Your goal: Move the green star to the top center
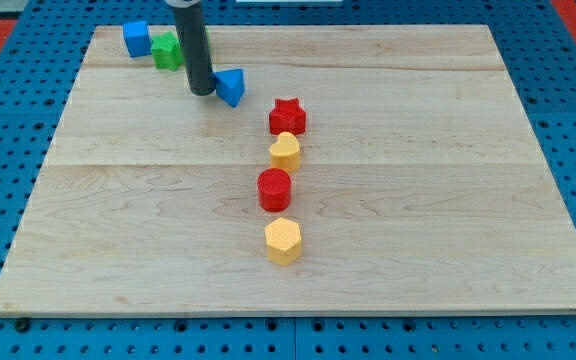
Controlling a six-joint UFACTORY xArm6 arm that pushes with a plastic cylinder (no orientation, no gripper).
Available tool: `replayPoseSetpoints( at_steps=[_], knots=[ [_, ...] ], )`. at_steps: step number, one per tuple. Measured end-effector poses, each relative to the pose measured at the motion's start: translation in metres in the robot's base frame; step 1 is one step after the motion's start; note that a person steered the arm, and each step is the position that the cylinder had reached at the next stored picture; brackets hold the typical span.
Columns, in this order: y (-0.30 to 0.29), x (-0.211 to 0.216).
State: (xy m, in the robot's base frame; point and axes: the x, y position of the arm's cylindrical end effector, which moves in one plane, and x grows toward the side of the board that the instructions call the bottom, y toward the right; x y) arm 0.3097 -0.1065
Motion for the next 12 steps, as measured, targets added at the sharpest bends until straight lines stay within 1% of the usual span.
replayPoseSetpoints(
  at_steps=[1, 2, 3, 4, 5, 6, 7, 8, 9, 10, 11, 12],
  knots=[
    [0.041, -0.007],
    [0.067, -0.008],
    [0.065, -0.008],
    [0.081, -0.008],
    [0.04, 0.008],
    [-0.093, 0.018],
    [-0.197, -0.021],
    [-0.19, -0.035],
    [-0.198, -0.063],
    [-0.159, -0.08],
    [-0.092, -0.08],
    [-0.051, -0.056]
  ],
)
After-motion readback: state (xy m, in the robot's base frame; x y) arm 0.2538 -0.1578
